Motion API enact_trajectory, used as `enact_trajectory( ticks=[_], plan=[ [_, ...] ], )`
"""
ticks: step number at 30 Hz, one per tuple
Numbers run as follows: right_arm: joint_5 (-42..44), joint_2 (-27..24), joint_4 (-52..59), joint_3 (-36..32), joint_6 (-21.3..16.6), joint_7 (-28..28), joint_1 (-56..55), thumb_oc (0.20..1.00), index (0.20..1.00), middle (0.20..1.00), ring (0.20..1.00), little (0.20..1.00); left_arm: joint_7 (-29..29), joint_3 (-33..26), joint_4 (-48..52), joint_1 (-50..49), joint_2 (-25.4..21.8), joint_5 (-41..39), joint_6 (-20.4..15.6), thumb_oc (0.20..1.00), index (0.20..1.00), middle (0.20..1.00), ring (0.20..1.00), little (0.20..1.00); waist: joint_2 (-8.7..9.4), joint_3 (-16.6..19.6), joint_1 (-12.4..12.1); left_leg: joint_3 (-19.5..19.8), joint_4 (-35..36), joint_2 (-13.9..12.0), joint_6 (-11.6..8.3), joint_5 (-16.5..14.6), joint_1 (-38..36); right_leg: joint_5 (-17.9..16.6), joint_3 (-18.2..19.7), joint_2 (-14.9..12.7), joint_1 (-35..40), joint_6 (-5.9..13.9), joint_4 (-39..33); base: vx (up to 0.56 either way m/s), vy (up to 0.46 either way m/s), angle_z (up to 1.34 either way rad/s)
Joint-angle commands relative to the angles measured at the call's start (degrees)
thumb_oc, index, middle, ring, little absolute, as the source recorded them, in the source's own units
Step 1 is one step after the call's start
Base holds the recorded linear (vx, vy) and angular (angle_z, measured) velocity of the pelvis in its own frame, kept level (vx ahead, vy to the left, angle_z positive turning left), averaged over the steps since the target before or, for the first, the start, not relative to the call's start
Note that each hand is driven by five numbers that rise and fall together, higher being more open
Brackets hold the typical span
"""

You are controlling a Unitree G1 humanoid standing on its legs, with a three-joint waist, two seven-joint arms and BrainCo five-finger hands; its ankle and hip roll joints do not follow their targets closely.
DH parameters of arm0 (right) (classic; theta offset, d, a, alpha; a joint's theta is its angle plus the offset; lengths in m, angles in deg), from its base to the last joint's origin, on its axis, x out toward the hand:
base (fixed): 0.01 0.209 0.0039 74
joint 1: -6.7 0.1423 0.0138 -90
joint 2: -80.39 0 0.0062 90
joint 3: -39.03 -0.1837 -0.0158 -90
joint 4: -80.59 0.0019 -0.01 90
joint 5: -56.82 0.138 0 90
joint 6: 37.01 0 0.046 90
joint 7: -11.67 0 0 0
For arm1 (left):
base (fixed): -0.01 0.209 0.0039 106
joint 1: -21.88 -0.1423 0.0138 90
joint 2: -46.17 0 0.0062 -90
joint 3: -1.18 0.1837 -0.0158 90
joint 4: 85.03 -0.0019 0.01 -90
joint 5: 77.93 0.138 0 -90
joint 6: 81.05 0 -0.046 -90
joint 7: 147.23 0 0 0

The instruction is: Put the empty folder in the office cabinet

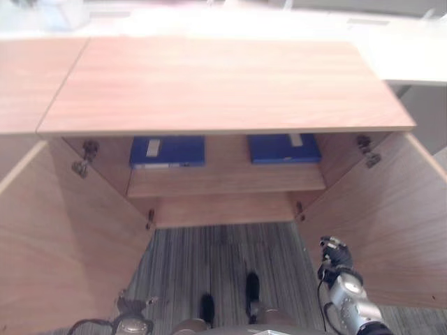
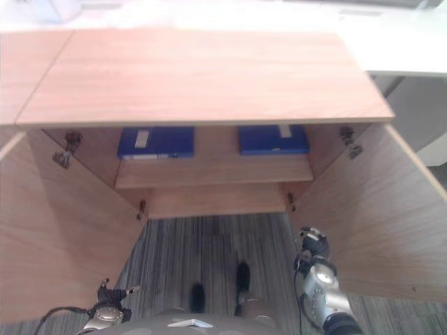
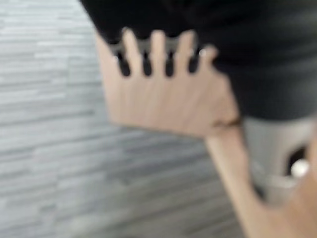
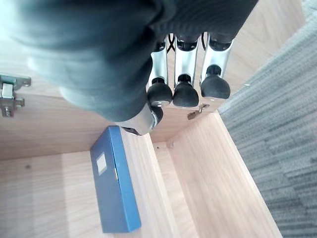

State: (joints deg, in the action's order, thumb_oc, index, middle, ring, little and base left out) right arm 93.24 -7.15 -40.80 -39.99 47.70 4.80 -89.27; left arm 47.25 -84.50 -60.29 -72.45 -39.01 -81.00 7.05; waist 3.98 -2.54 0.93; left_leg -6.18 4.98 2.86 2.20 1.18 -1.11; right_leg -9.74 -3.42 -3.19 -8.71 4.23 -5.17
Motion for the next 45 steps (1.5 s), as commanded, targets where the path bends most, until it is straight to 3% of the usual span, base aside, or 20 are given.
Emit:
enact_trajectory(
  ticks=[1, 2, 5, 18, 19, 20, 27, 31, 39, 41, 45],
  plan=[
    [-1.98, -2.39, 2.8, -1.16, -0.48, 0.75, 5.8, 0.2, 0.2, 0.2, 0.2, 0.2, 0.47, 1.41, -1.02, 2.47, -2.26, 1.19, 0.56, 1.0, 1.0, 1.0, 1.0, 1.0, -2.0, -2.87, -0.57, 1.11, 0.02, -3.85, -5.45, -2.05, 2.75, 7.68, -0.89, -1.14, 3.49, 3.81, 2.36, 0.09, 0.102, -0.53],
    [-2.61, -0.25, 2.08, -0.24, 0.58, 1.51, 2.86, 0.2, 0.2, 0.2, 0.2, 0.2, -0.52, 1.63, -2.34, 2.77, -1.25, 2.37, 1.45, 1.0, 1.0, 1.0, 1.0, 1.0, -2.11, -0.99, 0.14, 0.37, 0.02, -3.6, -4.97, -3.23, -0.4, 8.5, -0.14, -0.92, 6.32, 3.77, 2.56, 0.07, 0.054, -0.21],
    [-3.2, 0.14, 2.51, 0.68, 1.02, 2.32, 1.75, 0.2, 0.2, 0.2, 0.2, 0.2, -1.18, 1.84, -2.7, 2.59, -0.99, 3.51, 1.31, 1.0, 1.0, 1.0, 1.0, 1.0, -2.38, -0.36, 0.58, 0.05, 0.02, -3.42, -4.58, -3.8, -1.97, 8.8, 0.67, -0.92, 7.26, 3.69, 2.97, 0.05, 0.037, -0.19],
    [-6.17, -1.67, 3.47, -0.1, 1.37, 2.58, 0.77, 0.2, 0.2, 0.2, 0.2, 0.2, -2.55, 3.65, -2.09, 2.56, -1.38, 7.25, 0.93, 1.0, 1.0, 1.0, 1.0, 1.0, -3.39, 0.57, 1.66, 0.08, 0.02, -2.81, -3.64, -4.6, -4.3, 8.89, 1.33, -1.51, 8.82, 3.63, 3.71, 0.02, 0.013, -0.04],
    [-7.53, -2.36, 3.52, -0.08, 1.65, 2.77, 0.74, 0.46, 0.46, 0.46, 0.46, 0.46, -2.79, 3.74, -2.12, 2.47, -1.45, 7.8, 0.93, 1.0, 1.0, 1.0, 1.0, 1.0, -3.35, 0.57, 1.63, 0.11, 0.02, -2.81, -3.6, -4.67, -4.34, 8.89, 1.3, -1.6, 8.84, 3.63, 3.77, 0.0, 0.0, 0.0],
    [-8.8, -3.12, 3.24, -0.15, 1.97, 2.7, 1.07, 1.0, 1.0, 1.0, 1.0, 1.0, -2.94, 3.82, -2.2, 2.67, -1.57, 8.18, 0.98, 1.0, 1.0, 1.0, 1.0, 1.0, -3.33, 0.55, 1.64, 0.17, 0.02, -2.8, -3.57, -4.72, -4.47, 8.86, 1.29, -1.67, 8.89, 3.62, 3.77, 0.0, 0.0, 0.0],
    [-14.98, -10.59, 5.74, -6.03, 2.65, 0.86, 1.26, 1.0, 1.0, 1.0, 1.0, 1.0, -3.43, 3.49, -2.8, 3.15, -2.76, 10.31, 1.36, 1.0, 1.0, 1.0, 1.0, 1.0, -2.85, 0.25, 2.11, 0.17, 0.02, -2.89, -3.4, -5.03, -4.74, 8.78, 1.34, -1.95, 8.74, 3.68, 4.09, 0.0, 0.0, 0.0],
    [-14.98, -12.01, 7.23, -15.58, 0.94, -4.69, 0.54, 1.0, 1.0, 1.0, 1.0, 1.0, -2.74, 2.18, -3.57, 3.42, -3.14, 10.46, 1.52, 1.0, 1.0, 1.0, 1.0, 1.0, -2.95, -0.01, 3.06, -0.03, 0.02, -2.95, -3.1, -5.36, -5.06, 8.66, 1.37, -2.11, 8.64, 3.76, 4.29, 0.01, -0.002, 0.0],
    [-19.81, -15.57, 11.49, -23.36, -0.18, -9.74, 0.44, 1.0, 1.0, 1.0, 1.0, 1.0, -2.21, 0.44, -6.14, 4.29, -3.68, 11.29, 1.9, 1.0, 1.0, 1.0, 1.0, 1.0, -2.86, 0.56, 3.65, -0.21, 0.02, -3.08, -3.04, -5.85, -5.49, 8.7, 1.54, -2.2, 8.96, 3.83, 4.07, 0.02, -0.006, -0.02],
    [-24.1, -19.73, 12.92, -30.88, -1.5, -16.83, 2.33, 1.0, 1.0, 1.0, 1.0, 1.0, -1.64, 0.5, -6.69, 4.4, -3.65, 11.88, 1.92, 1.0, 1.0, 1.0, 1.0, 1.0, -2.84, 1.08, 3.95, -0.09, 0.02, -3.09, -2.93, -6.2, -5.57, 8.83, 1.74, -2.15, 9.22, 3.81, 3.77, 0.05, -0.016, 0.0],
    [-24.64, -22.96, 13.04, -36.99, -2.47, -22.62, 3.72, 1.0, 1.0, 1.0, 1.0, 1.0, -1.11, 1.1, -7.09, 4.81, -3.48, 11.85, 2.22, 1.0, 1.0, 1.0, 1.0, 1.0, -2.88, 1.29, 4.04, 0.07, 0.02, -3.18, -2.92, -6.41, -5.6, 8.95, 1.83, -2.03, 9.33, 3.8, 3.63, 0.01, -0.002, 0.0]
  ],
)
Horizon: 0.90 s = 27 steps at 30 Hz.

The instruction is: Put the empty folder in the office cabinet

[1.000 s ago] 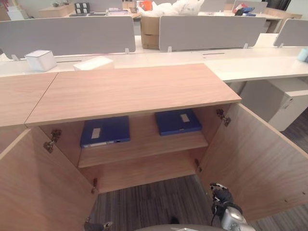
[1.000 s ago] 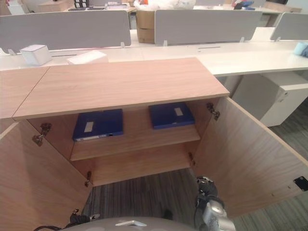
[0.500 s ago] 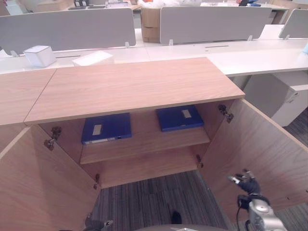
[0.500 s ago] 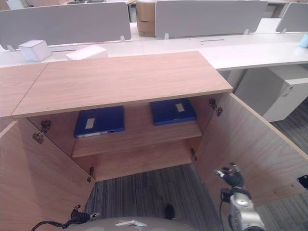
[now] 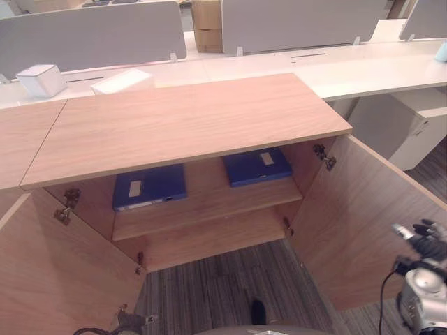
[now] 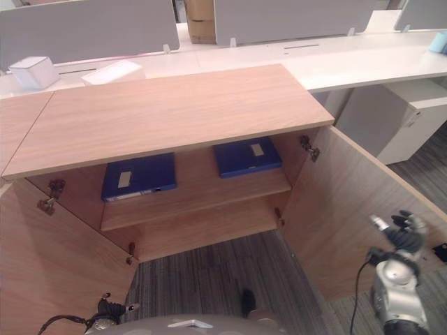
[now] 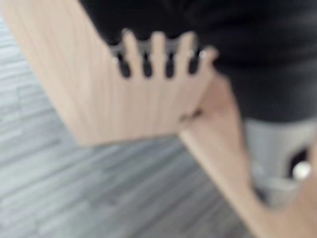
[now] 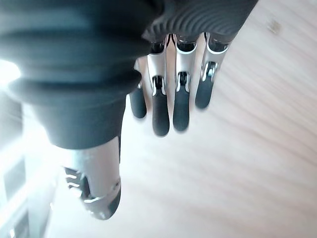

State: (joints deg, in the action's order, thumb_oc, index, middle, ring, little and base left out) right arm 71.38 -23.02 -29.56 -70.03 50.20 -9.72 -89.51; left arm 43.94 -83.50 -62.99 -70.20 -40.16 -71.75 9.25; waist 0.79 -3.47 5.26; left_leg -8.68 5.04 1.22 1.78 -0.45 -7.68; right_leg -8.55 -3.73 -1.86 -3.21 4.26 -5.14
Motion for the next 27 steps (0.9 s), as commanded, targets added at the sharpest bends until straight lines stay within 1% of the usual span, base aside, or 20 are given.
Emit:
enact_trajectory(
  ticks=[1, 2, 3, 5, 6, 7, 9, 10, 11, 13, 14, 16, 17, 19, 22, 24, 25, 27],
  plan=[
    [-2.6, -7.81, 2.18, -9.18, -5.43, -10.13, 4.44, 1.0, 1.0, 1.0, 1.0, 1.0, 2.51, 0.22, -4.6, 2.65, -2.26, 2.48, 0.23, 1.0, 1.0, 1.0, 1.0, 1.0, 0.34, 2.33, -0.25, 2.58, -0.04, -1.57, -2.5, -4.84, 0.96, 7.83, 2.13, -3.29, 3.87, 3.76, 3.58, 0.04, -0.019, 0.03],
    [-2.38, -8.83, 2.77, -12.84, -6.48, -14.06, 5.07, 1.0, 1.0, 1.0, 1.0, 1.0, 3.24, 0.25, -4.91, 2.8, -2.17, 2.13, 0.54, 1.0, 1.0, 1.0, 1.0, 1.0, 0.44, 2.59, -0.09, 2.8, -0.04, -1.63, -2.49, -4.98, 0.92, 7.97, 2.21, -3.22, 3.99, 3.72, 3.52, 0.03, -0.017, 0.02],
    [-2.44, -8.81, 2.85, -12.94, -6.45, -14.15, 5.0, 1.0, 1.0, 1.0, 1.0, 1.0, 3.27, 0.35, -4.94, 2.87, -2.12, 2.12, 0.55, 1.0, 1.0, 1.0, 1.0, 1.0, 0.41, 2.56, -0.16, 2.82, -0.04, -1.63, -2.49, -4.99, 0.92, 7.98, 2.19, -3.21, 4.0, 3.72, 3.52, 0.0, 0.0, 0.0],
    [-4.48, -10.14, 3.44, -16.67, -6.3, -17.9, 4.74, 1.0, 1.0, 1.0, 1.0, 1.0, 3.9, 0.22, -5.18, 2.9, -2.0, 1.9, 0.81, 1.0, 1.0, 1.0, 1.0, 1.0, 0.62, 2.94, 0.1, 3.04, -0.04, -1.72, -2.5, -5.08, 0.95, 8.07, 2.19, -3.14, 3.99, 3.68, 3.46, 0.02, -0.015, 0.01],
    [-5.56, -11.39, 3.4, -19.83, -5.89, -20.27, 3.73, 1.0, 1.0, 1.0, 1.0, 1.0, 4.43, 0.5, -5.47, 2.84, -1.8, 2.17, 0.95, 1.0, 1.0, 1.0, 1.0, 1.0, 0.71, 3.17, 0.12, 3.12, -0.04, -1.82, -2.56, -5.2, 0.89, 8.22, 2.04, -3.06, 4.18, 3.69, 3.37, -0.01, -0.025, 0.04],
    [-5.55, -11.41, 3.41, -19.88, -5.89, -20.26, 3.71, 1.0, 1.0, 1.0, 1.0, 1.0, 4.45, 0.52, -5.46, 2.85, -1.78, 2.16, 0.94, 1.0, 1.0, 1.0, 1.0, 1.0, 0.78, 3.05, 0.1, 3.06, -0.04, -1.77, -2.57, -4.68, 1.09, 7.8, 2.02, -3.11, 3.94, 3.61, 3.48, -0.01, -0.033, 0.03],
    [-7.15, -12.94, 2.54, -22.74, -4.63, -23.35, 2.38, 1.0, 1.0, 1.0, 1.0, 1.0, 4.78, 0.78, -6.21, 2.97, -1.64, 2.48, 1.26, 1.0, 1.0, 1.0, 1.0, 1.0, 1.06, 3.46, 0.48, 3.08, -0.04, -1.98, -2.64, -5.33, 0.86, 8.27, 2.1, -2.85, 4.1, 3.69, 3.4, 0.0, 0.0, 0.0],
    [-7.2, -12.98, 2.55, -22.75, -4.6, -23.49, 2.4, 1.0, 1.0, 1.0, 1.0, 1.0, 4.82, 0.82, -6.3, 3.06, -1.57, 2.48, 1.21, 1.0, 1.0, 1.0, 1.0, 1.0, 1.11, 3.33, 0.44, 3.01, -0.04, -1.93, -2.65, -4.82, 1.07, 7.87, 2.07, -2.9, 3.83, 3.61, 3.53, 0.04, -0.01, -0.02],
    [-8.3, -12.97, 2.58, -22.91, -3.98, -24.38, 1.93, 1.0, 1.0, 1.0, 1.0, 1.0, 5.02, 0.72, -6.87, 3.19, -1.61, 2.63, 1.4, 1.0, 1.0, 1.0, 1.0, 1.0, 1.09, 3.48, 0.6, 3.03, -0.04, -2.05, -2.67, -5.35, 0.86, 8.3, 2.11, -2.81, 4.06, 3.67, 3.42, -0.02, -0.019, -0.04],
    [-10.02, -11.62, 3.81, -24.05, -2.63, -27.65, 0.86, 1.0, 1.0, 1.0, 1.0, 1.0, 5.94, 0.46, -8.12, 3.67, -1.38, 3.1, 2.17, 1.0, 1.0, 1.0, 1.0, 1.0, 1.35, 3.8, 0.95, 2.84, -0.04, -2.13, -2.73, -5.03, 0.92, 8.02, 2.18, -2.72, 4.03, 3.52, 3.39, 0.0, 0.0, 0.0],
    [-10.06, -11.53, 3.91, -24.07, -2.57, -27.71, 0.83, 1.0, 1.0, 1.0, 1.0, 1.0, 5.96, 0.49, -8.14, 3.7, -1.4, 3.1, 2.17, 1.0, 1.0, 1.0, 1.0, 1.0, 1.39, 3.82, 0.92, 2.83, -0.04, -2.12, -2.73, -4.98, 0.98, 7.98, 2.19, -2.73, 3.98, 3.51, 3.38, 0.0, 0.0, 0.0],
    [-6.61, -9.61, 2.96, -25.01, -3.68, -28.91, 0.42, 1.0, 1.0, 1.0, 1.0, 1.0, 6.42, 0.55, -8.64, 4.06, -0.96, 2.75, 2.53, 1.0, 1.0, 1.0, 1.0, 1.0, 1.5, 4.05, 1.32, 2.74, -0.04, -2.21, -2.76, -5.02, 1.05, 7.93, 2.36, -2.61, 3.95, 3.43, 3.29, 0.02, -0.021, -0.04],
    [-6.55, -9.61, 2.9, -25.01, -3.75, -28.92, 0.4, 1.0, 1.0, 1.0, 1.0, 1.0, 6.43, 0.57, -8.67, 4.08, -0.98, 2.74, 2.51, 1.0, 1.0, 1.0, 1.0, 1.0, 1.53, 4.07, 1.3, 2.73, -0.04, -2.21, -2.76, -5.02, 1.06, 7.93, 2.36, -2.61, 3.94, 3.43, 3.28, 0.01, -0.019, -0.04],
    [-3.75, -7.87, 3.09, -24.35, -5.25, -28.41, 0.49, 1.0, 1.0, 1.0, 1.0, 1.0, 6.4, 0.7, -8.88, 4.24, -0.66, 2.55, 2.81, 1.0, 1.0, 1.0, 1.0, 1.0, 1.52, 4.06, 1.49, 2.63, -0.04, -2.26, -2.76, -5.03, 1.1, 7.89, 2.48, -2.59, 3.82, 3.4, 3.29, 0.0, -0.015, -0.07],
    [1.1, -4.36, 3.63, -22.16, -7.71, -26.18, 0.58, 1.0, 1.0, 1.0, 1.0, 1.0, 6.1, 0.73, -8.98, 4.39, -0.3, 1.9, 3.03, 1.0, 1.0, 1.0, 1.0, 1.0, 1.5, 4.02, 1.75, 2.49, -0.04, -2.25, -2.75, -5.03, 1.15, 7.88, 2.7, -2.51, 3.63, 3.31, 3.45, 0.0, -0.006, -0.04],
    [3.7, -1.01, 4.69, -19.43, -8.85, -23.87, 0.41, 1.0, 1.0, 1.0, 1.0, 1.0, 5.75, 0.72, -9.04, 4.4, 0.05, 1.45, 3.23, 1.0, 1.0, 1.0, 1.0, 1.0, 1.4, 3.97, 1.95, 2.3, -0.04, -2.26, -2.77, -4.98, 1.11, 7.91, 2.78, -2.49, 3.63, 3.26, 3.58, 0.0, -0.001, -0.02],
    [6.86, 2.71, 5.98, -16.56, -10.28, -21.11, -0.36, 1.0, 1.0, 1.0, 1.0, 1.0, 5.44, 0.63, -9.01, 4.43, 0.44, 1.28, 3.35, 1.0, 1.0, 1.0, 1.0, 1.0, 1.23, 3.84, 2.06, 2.07, -0.04, -2.29, -2.79, -4.96, 1.08, 7.94, 2.82, -2.43, 3.62, 3.17, 3.74, 0.0, -0.002, -0.05],
    [6.91, 2.83, 6.02, -16.5, -10.32, -21.05, -0.42, 1.0, 1.0, 1.0, 1.0, 1.0, 5.42, 0.59, -9.0, 4.37, 0.32, 1.29, 3.35, 1.0, 1.0, 1.0, 1.0, 1.0, 1.34, 3.87, 2.1, 2.06, -0.04, -2.29, -2.8, -4.95, 1.06, 7.96, 2.83, -2.44, 3.64, 3.17, 3.75, 0.0, -0.001, -0.02]
  ],
)
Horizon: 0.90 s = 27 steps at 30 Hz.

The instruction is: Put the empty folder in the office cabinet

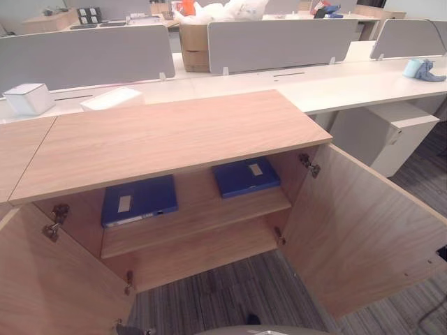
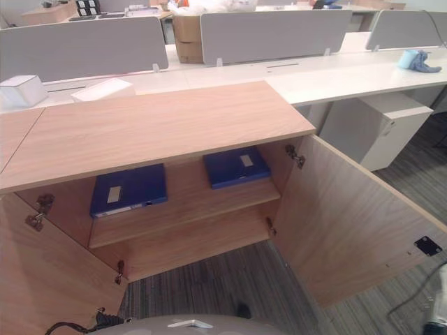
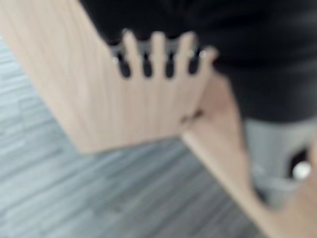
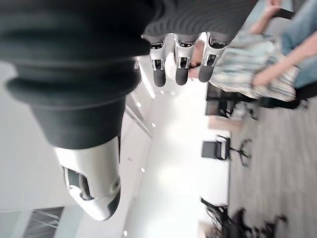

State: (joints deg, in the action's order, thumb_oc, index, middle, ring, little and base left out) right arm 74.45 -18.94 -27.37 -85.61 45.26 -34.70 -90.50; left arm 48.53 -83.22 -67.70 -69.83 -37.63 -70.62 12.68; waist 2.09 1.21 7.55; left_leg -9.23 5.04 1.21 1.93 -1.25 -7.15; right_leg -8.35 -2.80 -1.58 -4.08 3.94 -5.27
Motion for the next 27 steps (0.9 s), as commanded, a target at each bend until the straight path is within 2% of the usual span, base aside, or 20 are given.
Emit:
enact_trajectory(
  ticks=[1, 2, 3, 6, 15, 20, 27],
  plan=[
    [5.26, 1.04, 4.14, 0.45, -5.18, 5.73, -0.37, 1.0, 1.0, 1.0, 1.0, 1.0, 0.57, 0.33, -4.14, 3.88, -2.15, 0.24, -0.05, 1.0, 1.0, 1.0, 1.0, 1.0, -0.06, -0.83, -0.15, 2.58, -0.04, -2.26, -2.96, -4.16, 0.51, 7.78, 1.87, -2.71, 4.51, 3.46, 3.9, 0.03, 0.006, -0.02],
    [6.3, 2.48, 4.29, 2.6, -5.33, 7.41, -0.87, 1.0, 1.0, 1.0, 1.0, 1.0, 0.28, 0.18, -4.13, 3.82, -2.03, 0.17, 0.0, 1.0, 1.0, 1.0, 1.0, 1.0, -0.22, -0.76, -0.14, 2.52, -0.04, -2.35, -2.96, -4.7, 0.19, 8.21, 1.86, -2.63, 4.83, 3.51, 3.84, 0.03, 0.005, 0.02],
    [10.38, 6.22, 4.51, 6.01, -5.54, 11.78, -2.29, 1.0, 1.0, 1.0, 1.0, 1.0, -0.13, 0.14, -3.74, 3.7, -1.98, 0.21, -0.14, 1.0, 1.0, 1.0, 1.0, 1.0, -0.37, -0.99, 0.08, 2.39, -0.04, -2.4, -3.0, -4.7, 0.05, 8.29, 1.96, -2.61, 4.82, 3.48, 3.94, 0.0, 0.0, 0.0],
    [14.35, 9.14, 2.73, 10.7, -5.62, 16.29, -2.99, 1.0, 1.0, 1.0, 1.0, 1.0, -1.13, 0.22, -2.97, 3.47, -1.86, 0.16, -0.47, 1.0, 1.0, 1.0, 1.0, 1.0, -0.68, -1.39, 0.13, 2.17, -0.04, -2.42, -3.05, -4.57, 0.0, 8.25, 1.93, -2.62, 4.7, 3.46, 4.07, 0.0, 0.0, 0.0],
    [15.18, 8.05, -0.36, 11.33, -5.41, 18.66, -0.89, 1.0, 1.0, 1.0, 1.0, 1.0, -2.08, 0.94, -0.31, 2.18, -2.66, -0.23, -1.82, 1.0, 1.0, 1.0, 1.0, 1.0, -1.53, -2.04, -0.45, 2.19, -0.04, -2.23, -2.86, -4.47, -0.07, 8.37, 1.76, -2.9, 4.58, 3.55, 4.52, 0.0, 0.001, 0.0],
    [12.53, 6.41, -1.85, 9.43, -4.9, 16.23, 0.02, 1.0, 1.0, 1.0, 1.0, 1.0, -2.21, 1.44, 1.19, 1.6, -3.11, -0.42, -2.15, 1.0, 1.0, 1.0, 1.0, 1.0, -1.91, -2.22, -0.92, 2.45, -0.04, -2.08, -2.73, -4.51, 0.06, 8.46, 1.7, -3.04, 4.47, 3.62, 4.7, 0.0, 0.004, 0.01],
    [3.39, 3.23, -8.28, 4.08, -0.85, 6.76, -0.08, 1.0, 1.0, 1.0, 1.0, 1.0, -1.7, 2.43, 2.58, 0.86, -3.02, -0.01, -2.33, 1.0, 1.0, 1.0, 1.0, 1.0, -2.13, -2.21, -1.32, 2.85, -0.04, -2.03, -2.54, -4.86, -0.14, 8.63, 1.48, -3.07, 4.75, 3.65, 4.56, 0.01, -0.001, 0.03]
  ],
)
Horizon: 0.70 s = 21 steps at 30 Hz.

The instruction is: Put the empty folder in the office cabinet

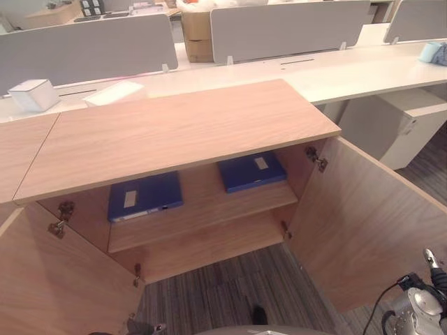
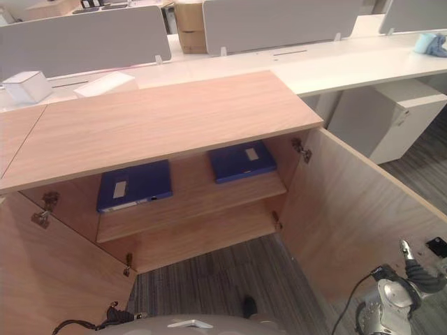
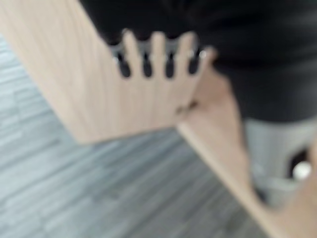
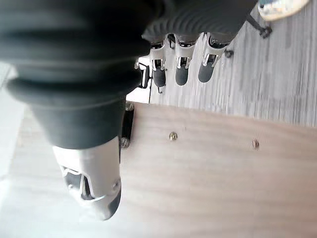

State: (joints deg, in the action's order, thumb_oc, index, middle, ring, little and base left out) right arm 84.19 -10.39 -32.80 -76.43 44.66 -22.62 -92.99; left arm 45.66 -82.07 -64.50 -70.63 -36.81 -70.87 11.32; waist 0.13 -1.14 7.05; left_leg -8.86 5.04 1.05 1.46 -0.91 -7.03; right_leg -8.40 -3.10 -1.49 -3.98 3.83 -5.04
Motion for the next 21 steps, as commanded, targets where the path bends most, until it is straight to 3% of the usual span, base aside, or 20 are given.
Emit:
enact_trajectory(
  ticks=[1, 6, 9, 10, 13, 16, 21],
  plan=[
    [-6.74, -6.1, -4.62, -5.84, 0.17, -6.5, 2.59, 1.0, 1.0, 1.0, 1.0, 1.0, 1.33, 1.53, -0.37, 1.57, -3.83, 0.31, -0.97, 1.0, 1.0, 1.0, 1.0, 1.0, -0.17, 0.18, -0.89, 2.58, -0.04, -1.86, -2.04, -5.25, -0.28, 8.71, 1.8, -3.14, 4.71, 3.76, 4.29, 0.0, 0.0, 0.0],
    [-2.44, -13.54, -17.72, -10.17, 0.67, -7.73, 4.97, 1.0, 1.0, 1.0, 1.0, 1.0, 1.87, 3.14, 0.42, 1.81, -4.47, 0.22, -1.31, 1.0, 1.0, 1.0, 1.0, 1.0, 0.27, 0.0, -1.25, 2.88, -0.04, -1.74, -1.98, -4.78, 0.11, 8.18, 1.93, -3.17, 4.39, 3.74, 4.36, -0.01, -0.006, 0.0],
    [4.67, -21.11, -28.1, -10.88, 0.82, 0.28, 6.14, 1.0, 1.0, 1.0, 1.0, 1.0, 0.95, 4.13, 0.12, 2.11, -5.23, -0.72, -1.78, 1.0, 1.0, 1.0, 1.0, 1.0, 0.84, -0.31, -1.4, 2.81, -0.04, -1.75, -2.16, -4.6, 0.32, 8.07, 2.13, -3.08, 4.16, 3.9, 4.35, 0.0, 0.0, 0.0],
    [4.67, -21.11, -28.1, -10.88, 0.82, 0.28, 6.14, 1.0, 1.0, 1.0, 1.0, 1.0, 0.95, 4.13, 0.12, 2.11, -5.23, -0.72, -1.78, 1.0, 1.0, 1.0, 1.0, 1.0, 0.84, -0.31, -1.4, 2.81, -0.04, -1.75, -2.16, -4.6, 0.32, 8.07, 2.13, -3.08, 4.16, 3.9, 4.35, 0.0, 0.0, 0.0],
    [9.17, -25.53, -34.53, -9.45, 2.45, 8.99, 7.15, 1.0, 1.0, 1.0, 1.0, 1.0, -0.51, 4.3, -0.98, 2.08, -6.05, -1.33, -1.87, 1.0, 1.0, 1.0, 1.0, 1.0, 1.01, -0.41, -1.43, 2.53, -0.04, -1.98, -2.38, -5.15, -0.08, 8.48, 2.28, -2.95, 4.47, 4.12, 4.21, 0.0, 0.0, 0.0],
    [9.08, -28.77, -36.41, -7.97, 3.42, 14.14, 7.77, 1.0, 1.0, 1.0, 1.0, 1.0, -1.99, 4.48, -1.73, 2.01, -6.59, -1.56, -2.03, 1.0, 1.0, 1.0, 1.0, 1.0, 1.15, -0.44, -1.34, 2.27, -0.04, -2.1, -2.55, -5.05, -0.14, 8.41, 2.34, -2.89, 4.52, 4.15, 4.06, 0.0, -0.023, -0.05],
    [8.38, -30.22, -36.18, -5.37, 3.71, 17.39, 9.33, 1.0, 1.0, 1.0, 1.0, 1.0, -3.06, 4.75, -1.5, 1.94, -6.78, -1.62, -2.36, 1.0, 1.0, 1.0, 1.0, 1.0, 1.22, -0.32, -1.54, 2.12, -0.04, -2.2, -2.63, -5.0, -0.28, 8.35, 2.21, -2.83, 4.71, 4.13, 3.91, 0.0, -0.004, -0.01]
  ],
)
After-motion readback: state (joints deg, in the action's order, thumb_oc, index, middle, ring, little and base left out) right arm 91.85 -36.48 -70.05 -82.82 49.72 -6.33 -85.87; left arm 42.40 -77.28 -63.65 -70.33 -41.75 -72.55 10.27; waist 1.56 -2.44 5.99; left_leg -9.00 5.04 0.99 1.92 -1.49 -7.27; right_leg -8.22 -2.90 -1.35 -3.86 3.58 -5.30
